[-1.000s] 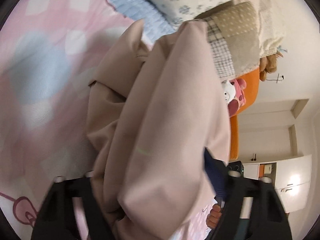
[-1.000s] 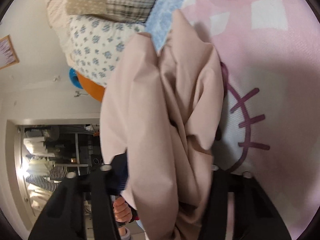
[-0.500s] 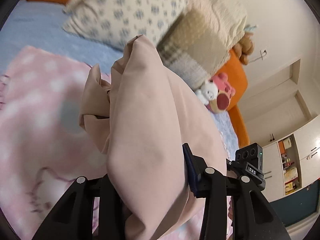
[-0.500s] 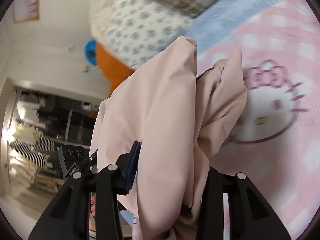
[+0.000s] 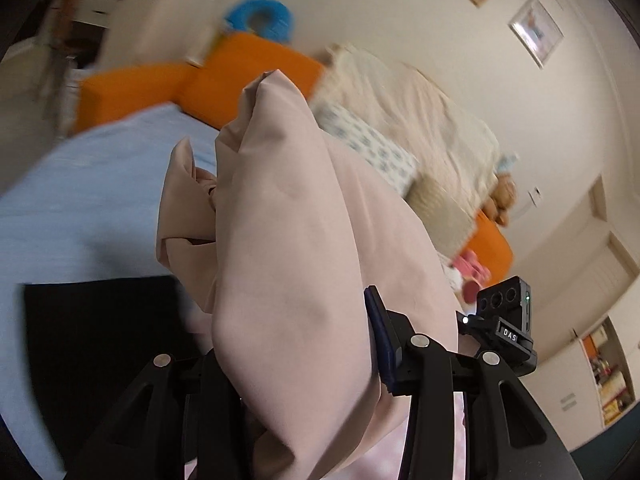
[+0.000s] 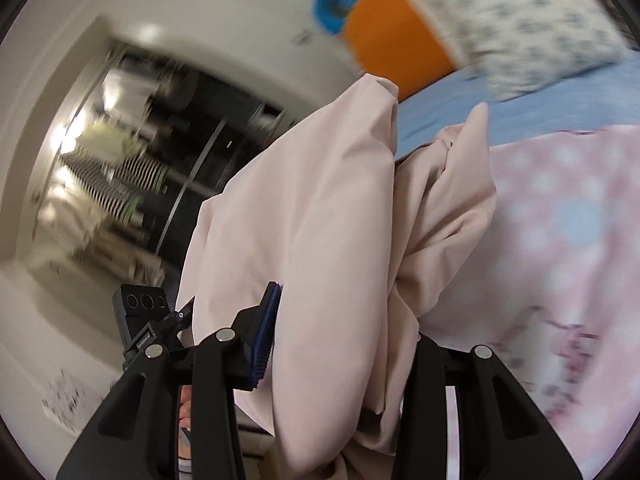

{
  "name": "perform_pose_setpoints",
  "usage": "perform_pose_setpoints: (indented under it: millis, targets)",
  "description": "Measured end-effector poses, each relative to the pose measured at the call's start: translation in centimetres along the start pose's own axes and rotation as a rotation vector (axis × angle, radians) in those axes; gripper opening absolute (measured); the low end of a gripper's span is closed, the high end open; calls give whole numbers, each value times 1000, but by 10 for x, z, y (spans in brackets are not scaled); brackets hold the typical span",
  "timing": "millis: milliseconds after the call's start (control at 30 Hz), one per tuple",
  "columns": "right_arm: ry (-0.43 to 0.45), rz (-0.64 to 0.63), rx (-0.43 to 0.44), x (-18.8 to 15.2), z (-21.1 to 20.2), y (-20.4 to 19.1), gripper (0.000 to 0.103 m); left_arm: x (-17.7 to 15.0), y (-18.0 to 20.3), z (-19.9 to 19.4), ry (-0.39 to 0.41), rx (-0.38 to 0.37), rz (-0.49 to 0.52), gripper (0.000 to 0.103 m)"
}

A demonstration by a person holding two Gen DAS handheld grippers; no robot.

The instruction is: Fold large clothes

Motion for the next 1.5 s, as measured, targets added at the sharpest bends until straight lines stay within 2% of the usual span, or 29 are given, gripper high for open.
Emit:
perform_pose_setpoints:
  millis: [100,233,367,500,633,667,800,867,900,967,1033,1100,1167,1200,1300,1333,1400,1500]
  targets:
    - [-85,-50,11,-31,72,-29,39,-17,-55,-54,37,54,-48,43]
    - [-175,-103,-12,-67,143,-44,39,-53,-127,-94,63,102,-120,43]
    - [-222,-118,-62,-92,193,-27,40,-101,-190,-95,63,98,-205,43]
    - [-249,-82,-154,-115,226,33,45,-159,-239,-57,-6,90,-311,47]
    - [-254,4,-95,-120,226,65,53,-171,-244,-50,18,47,-301,55]
    - [-252,-11,-103,-121,225,66,55,-169,-244,-50,4,65,-282,56]
    - [-250,-50,-132,-117,222,60,73,-163,-238,-53,-51,114,-253,69]
    - [-272,-33,-148,-117,219,58,75,-165,-238,-63,-92,123,-239,71]
    - [-268,-38,-164,-113,215,58,76,-166,-239,-74,-113,158,-219,72]
    - [-227,-84,-220,-101,198,50,78,-161,-232,-85,-132,200,-201,72]
    - [-141,-124,-256,-81,175,35,80,-149,-231,-110,-135,309,-161,78]
    - [-65,-159,-228,-67,158,7,79,-124,-226,-140,-94,413,-111,79]
    - [-50,-245,-217,-68,154,-25,64,-97,-210,-158,-41,438,-68,80]
    - [-54,-290,-239,-71,158,-39,50,-82,-198,-161,-21,438,-32,80]
    - [-106,-426,-369,-87,193,-76,31,-50,-178,-143,-46,523,56,79]
    - [-114,-467,-453,-92,210,-81,31,-43,-177,-133,-61,540,72,79]
    - [-114,-494,-523,-95,227,-82,31,-31,-181,-106,-108,538,81,75]
    - [-105,-479,-641,-91,253,-61,30,-27,-206,-68,-185,529,17,64]
Point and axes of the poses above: each gripper's, at about its wrist camera, not at the fingertips, and z roughly the way its jaws point, y to its right, x to its top, the point moved 7 cm from there along z, roughly the way its jaws point, and after that the axes turned 12 degrees about z, right-handed, at the moved point
